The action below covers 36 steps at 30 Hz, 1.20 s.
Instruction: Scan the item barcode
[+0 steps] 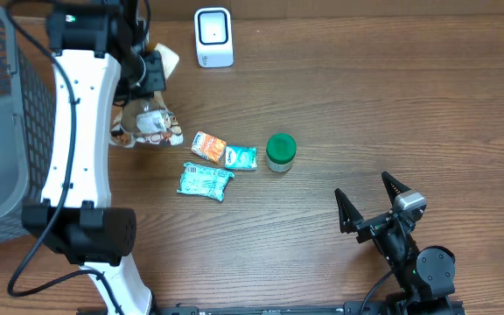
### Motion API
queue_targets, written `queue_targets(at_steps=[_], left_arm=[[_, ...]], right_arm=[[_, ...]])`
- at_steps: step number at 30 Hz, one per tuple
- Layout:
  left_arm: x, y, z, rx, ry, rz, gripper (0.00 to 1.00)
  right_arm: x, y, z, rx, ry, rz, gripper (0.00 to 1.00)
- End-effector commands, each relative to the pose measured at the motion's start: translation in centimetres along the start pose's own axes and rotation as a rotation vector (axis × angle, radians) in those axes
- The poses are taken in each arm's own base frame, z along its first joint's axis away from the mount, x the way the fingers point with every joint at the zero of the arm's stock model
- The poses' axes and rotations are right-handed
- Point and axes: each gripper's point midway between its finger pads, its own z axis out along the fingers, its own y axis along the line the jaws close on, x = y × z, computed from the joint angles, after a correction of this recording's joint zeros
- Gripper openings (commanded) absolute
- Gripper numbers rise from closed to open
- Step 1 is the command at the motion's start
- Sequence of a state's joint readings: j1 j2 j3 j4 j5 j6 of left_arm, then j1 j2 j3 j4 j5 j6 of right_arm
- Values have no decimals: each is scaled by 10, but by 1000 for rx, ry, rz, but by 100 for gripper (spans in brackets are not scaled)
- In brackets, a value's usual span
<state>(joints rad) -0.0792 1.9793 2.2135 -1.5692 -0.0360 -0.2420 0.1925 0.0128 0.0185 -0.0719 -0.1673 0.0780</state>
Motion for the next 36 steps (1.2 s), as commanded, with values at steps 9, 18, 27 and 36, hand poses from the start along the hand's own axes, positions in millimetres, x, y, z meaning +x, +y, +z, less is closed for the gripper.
queue_targets(at_steps=[9, 18, 27, 36], left_arm=[[32, 15, 103, -89, 124, -26, 7], [49, 13, 151, -83, 134, 10, 51], [43, 5, 131, -20, 93, -4, 68], [53, 33, 16, 8, -99, -66, 80]], right_arm=[[2, 0, 0, 3, -3, 6, 100], [2, 0, 0, 3, -3, 6, 100], [2, 0, 0, 3, -3, 6, 100], [2, 0, 0, 3, -3, 6, 100]])
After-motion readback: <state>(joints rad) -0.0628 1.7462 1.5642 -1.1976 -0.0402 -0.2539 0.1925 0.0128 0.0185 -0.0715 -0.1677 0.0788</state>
